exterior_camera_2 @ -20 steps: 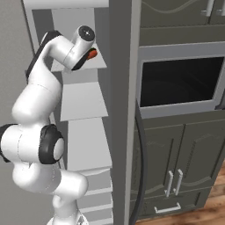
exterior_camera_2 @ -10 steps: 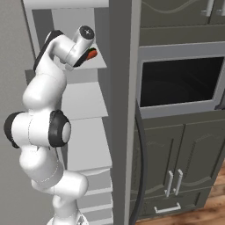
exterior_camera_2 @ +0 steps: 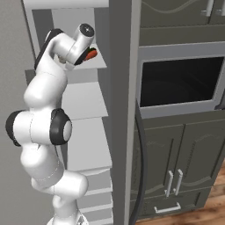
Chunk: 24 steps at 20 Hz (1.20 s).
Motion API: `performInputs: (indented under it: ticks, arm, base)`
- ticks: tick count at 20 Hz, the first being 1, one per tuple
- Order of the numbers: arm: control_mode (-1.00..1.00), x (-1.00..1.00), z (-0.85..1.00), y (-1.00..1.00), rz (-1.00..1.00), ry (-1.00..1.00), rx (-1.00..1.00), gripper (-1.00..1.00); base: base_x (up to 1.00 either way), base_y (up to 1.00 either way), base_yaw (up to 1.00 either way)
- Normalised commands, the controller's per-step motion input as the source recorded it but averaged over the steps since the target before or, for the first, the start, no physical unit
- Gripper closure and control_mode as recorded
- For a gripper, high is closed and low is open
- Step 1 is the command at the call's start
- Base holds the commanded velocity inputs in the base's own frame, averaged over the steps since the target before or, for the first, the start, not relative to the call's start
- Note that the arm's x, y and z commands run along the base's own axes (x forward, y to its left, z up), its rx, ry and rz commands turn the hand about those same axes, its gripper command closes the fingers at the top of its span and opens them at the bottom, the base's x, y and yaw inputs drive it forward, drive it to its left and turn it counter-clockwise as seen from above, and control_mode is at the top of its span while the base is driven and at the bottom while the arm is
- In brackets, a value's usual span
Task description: Take the garlic and carrot from the second highest rack and move them to the highest rack where the cucumber and garlic are located, to maximize freezer space. Close the freezer door after rearranging.
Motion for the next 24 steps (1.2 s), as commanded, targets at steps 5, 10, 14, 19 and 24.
performInputs:
  ticks: [5,10,14,19,24]
  arm:
    - [-1.0,-0.25,0.09,0.0,0.0,0.0,0.0,-1.0]
    - [-1.0,-0.39,0.21,0.0,0.0,0.0,0.0,-1.0]
    - [-1.0,-0.56,0.14,-0.01,0.0,0.0,0.0,-1.0]
    - [-1.0,-0.68,0.16,-0.04,0.0,-0.06,0.0,-1.0]
    - [-1.0,-0.76,0.19,-0.03,0.0,-0.15,0.0,-1.0]
  base:
    - [0.0,0.0,0.0]
    - [0.0,0.0,0.0]
    - [0.0,0.0,0.0]
    - [0.0,0.0,0.0]
    - [0.0,0.0,0.0]
